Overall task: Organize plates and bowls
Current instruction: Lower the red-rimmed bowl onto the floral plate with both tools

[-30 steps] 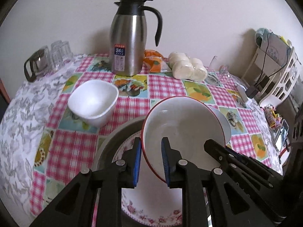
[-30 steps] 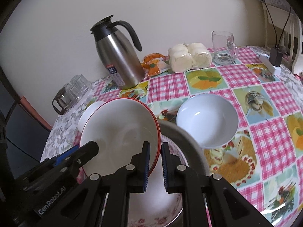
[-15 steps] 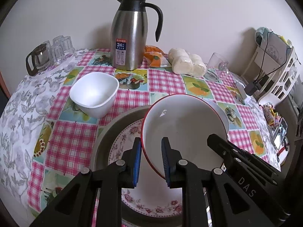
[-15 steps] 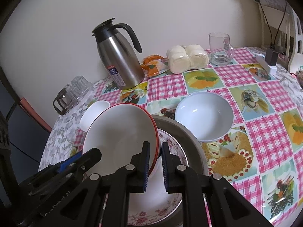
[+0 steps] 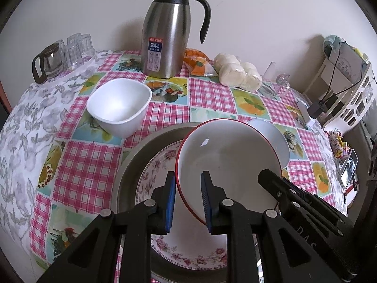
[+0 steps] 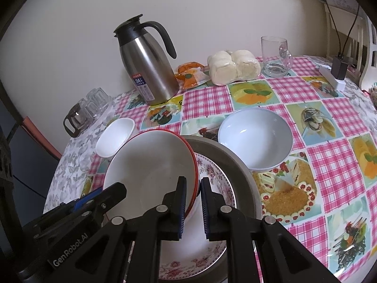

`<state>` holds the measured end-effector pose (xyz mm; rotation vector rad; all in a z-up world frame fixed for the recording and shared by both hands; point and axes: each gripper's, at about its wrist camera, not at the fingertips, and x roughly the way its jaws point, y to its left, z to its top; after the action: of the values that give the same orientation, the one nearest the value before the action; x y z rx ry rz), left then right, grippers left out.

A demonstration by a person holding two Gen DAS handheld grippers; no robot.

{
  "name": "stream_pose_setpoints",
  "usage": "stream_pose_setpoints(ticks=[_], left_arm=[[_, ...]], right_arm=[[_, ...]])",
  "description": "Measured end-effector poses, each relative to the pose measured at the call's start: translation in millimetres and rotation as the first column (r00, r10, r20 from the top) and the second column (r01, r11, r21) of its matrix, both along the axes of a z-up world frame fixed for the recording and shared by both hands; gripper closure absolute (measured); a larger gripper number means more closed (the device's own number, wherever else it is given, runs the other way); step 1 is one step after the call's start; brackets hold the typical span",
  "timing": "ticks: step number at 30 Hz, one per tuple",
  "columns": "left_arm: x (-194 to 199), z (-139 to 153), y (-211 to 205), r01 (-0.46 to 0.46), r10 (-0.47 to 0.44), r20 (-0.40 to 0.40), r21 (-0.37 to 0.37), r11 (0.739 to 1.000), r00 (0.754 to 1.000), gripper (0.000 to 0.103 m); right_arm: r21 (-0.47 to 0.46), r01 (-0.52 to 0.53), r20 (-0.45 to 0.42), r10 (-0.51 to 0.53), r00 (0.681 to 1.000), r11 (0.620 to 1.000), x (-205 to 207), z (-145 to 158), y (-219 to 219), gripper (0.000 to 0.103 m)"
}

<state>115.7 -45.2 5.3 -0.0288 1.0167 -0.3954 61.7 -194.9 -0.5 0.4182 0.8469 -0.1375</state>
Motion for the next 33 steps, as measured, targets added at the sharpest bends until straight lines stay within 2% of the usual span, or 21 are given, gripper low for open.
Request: stream_pose_setpoints(ticks=[12,25,33], left_arm=[[6.6,-12.8,-0.1,-0.009,0.010,-0.042,0.020,1.000,0.999,0.081],[8.0,-12.4,-0.7,-0.012,0.013,-0.049,0.021,1.000,0.999,0.080],[10.4,-12.4,0.9,-0.012,0.013,-0.065,0.007,1.000,0.998,0.080]], right_arm=[[0.001,-0.011,-0.049,0.011,0.999,1.000,8.2,-14.8,3.4,0.088],[-0.011,-0.012,-0.049,0.011,0.999,1.000,8.9,-14.4,6.0,0.087],[0.013,-0.017,-0.046,0.018,0.999,1.000,9.7,-15.3,2.0,0.086]])
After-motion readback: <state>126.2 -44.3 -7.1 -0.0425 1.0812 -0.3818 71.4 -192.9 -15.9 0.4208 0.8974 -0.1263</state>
